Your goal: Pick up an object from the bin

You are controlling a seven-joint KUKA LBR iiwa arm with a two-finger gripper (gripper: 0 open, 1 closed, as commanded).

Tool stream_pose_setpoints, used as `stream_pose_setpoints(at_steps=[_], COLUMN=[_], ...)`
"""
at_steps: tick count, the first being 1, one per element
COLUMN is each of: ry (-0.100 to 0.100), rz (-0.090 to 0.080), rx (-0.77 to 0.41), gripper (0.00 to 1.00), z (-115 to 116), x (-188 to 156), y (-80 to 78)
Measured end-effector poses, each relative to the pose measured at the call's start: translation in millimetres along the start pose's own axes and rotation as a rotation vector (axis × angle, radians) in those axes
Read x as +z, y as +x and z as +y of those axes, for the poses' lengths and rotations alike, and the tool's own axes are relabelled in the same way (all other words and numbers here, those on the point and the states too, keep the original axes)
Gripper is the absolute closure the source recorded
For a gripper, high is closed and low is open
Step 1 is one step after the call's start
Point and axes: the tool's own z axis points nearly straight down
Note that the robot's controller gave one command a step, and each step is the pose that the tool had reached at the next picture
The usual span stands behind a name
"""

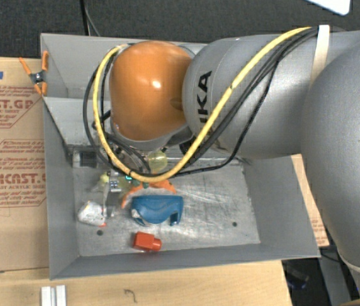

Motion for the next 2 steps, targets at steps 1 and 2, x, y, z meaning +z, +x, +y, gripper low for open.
stream_pose_setpoints(at_steps=[1,2], ry=[-0.001,-0.006], rz=[-0.006,-0.015], rx=[0.002,0.034], gripper=[0.0,0.0], z=[-0.9,-24.1], x=[-3.3,36.5], y=[-1.9,-20.1])
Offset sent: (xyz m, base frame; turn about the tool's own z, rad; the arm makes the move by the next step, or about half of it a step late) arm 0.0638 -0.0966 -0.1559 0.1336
